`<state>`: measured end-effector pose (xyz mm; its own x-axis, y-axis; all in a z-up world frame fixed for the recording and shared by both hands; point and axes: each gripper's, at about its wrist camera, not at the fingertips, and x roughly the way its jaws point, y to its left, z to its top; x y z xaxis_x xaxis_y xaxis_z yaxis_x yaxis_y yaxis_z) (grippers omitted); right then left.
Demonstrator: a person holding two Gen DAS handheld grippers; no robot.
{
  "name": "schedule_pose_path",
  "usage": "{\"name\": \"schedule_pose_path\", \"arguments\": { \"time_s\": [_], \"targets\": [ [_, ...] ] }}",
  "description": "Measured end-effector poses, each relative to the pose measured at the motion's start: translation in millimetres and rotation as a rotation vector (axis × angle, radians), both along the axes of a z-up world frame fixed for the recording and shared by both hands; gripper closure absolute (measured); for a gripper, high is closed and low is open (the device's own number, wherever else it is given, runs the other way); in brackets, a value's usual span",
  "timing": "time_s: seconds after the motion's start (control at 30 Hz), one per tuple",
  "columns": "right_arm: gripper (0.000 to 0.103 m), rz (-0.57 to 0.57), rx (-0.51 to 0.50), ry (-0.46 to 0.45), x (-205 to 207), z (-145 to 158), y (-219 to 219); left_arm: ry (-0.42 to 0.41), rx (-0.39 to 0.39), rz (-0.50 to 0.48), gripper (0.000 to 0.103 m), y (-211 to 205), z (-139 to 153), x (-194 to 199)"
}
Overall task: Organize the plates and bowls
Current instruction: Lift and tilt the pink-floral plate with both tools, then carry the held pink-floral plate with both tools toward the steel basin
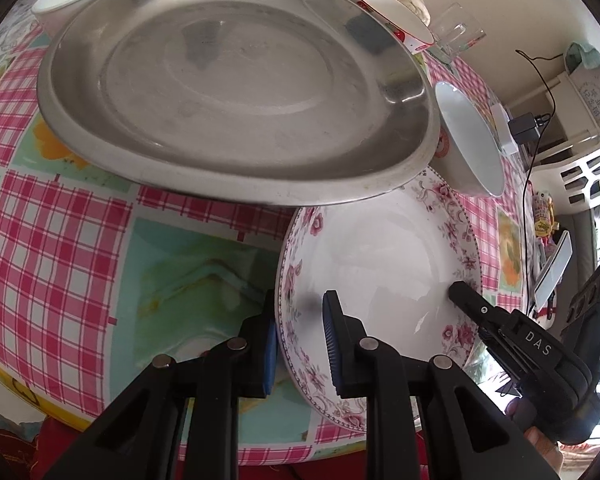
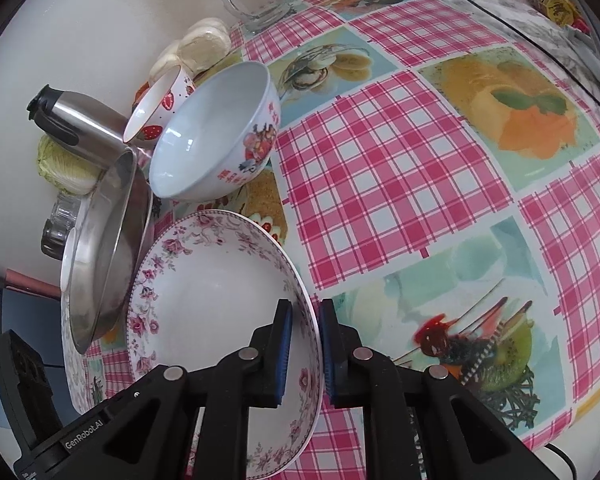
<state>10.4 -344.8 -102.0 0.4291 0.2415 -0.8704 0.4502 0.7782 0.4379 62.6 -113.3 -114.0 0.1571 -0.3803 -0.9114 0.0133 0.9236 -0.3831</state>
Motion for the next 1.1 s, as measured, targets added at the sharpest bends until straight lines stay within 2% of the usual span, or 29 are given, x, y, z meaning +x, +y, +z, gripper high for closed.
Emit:
{"name": "schedule_pose_path", "arguments": {
  "time_s": [0.27, 0.4, 0.53, 0.67, 0.9, 1.1],
  "targets": [
    [0.089, -0.04, 0.135, -0.031, -6.0, -10.0, -17.1, 0.036, -0.097, 0.079, 0.081, 16.3, -8.8, 6.4],
    [0.089, -0.065, 0.193, -0.044, -10.2, -15.0, -32.5, 0.054, -0.134, 0.115, 0.086, 24.2, -12.1, 8.5],
    [0.089, -0.047, 0.158, -0.043, -11.8, -10.9, -28.2, 0.041, -0.117, 0.109, 0.09, 23.5, -9.7, 6.4],
    [0.09, -0.074, 0.189, -0.047, -14.5, -13.5, -28.7, 0.035, -0.112, 0.11, 0.09, 21.7, -5.6, 2.2],
    [0.09, -0.064, 0.128, -0.025, -15.6, -6.4, -24.6, 0.036, -0.124, 0.088, 0.09, 14.2, -6.0, 0.9],
    [0.09, -0.034, 0.075, -0.056, -20.5, 7.9, -22.0, 0.004, -0.129, 0.083, 0.09, 11.5, 2.9, -0.4]
  ]
}}
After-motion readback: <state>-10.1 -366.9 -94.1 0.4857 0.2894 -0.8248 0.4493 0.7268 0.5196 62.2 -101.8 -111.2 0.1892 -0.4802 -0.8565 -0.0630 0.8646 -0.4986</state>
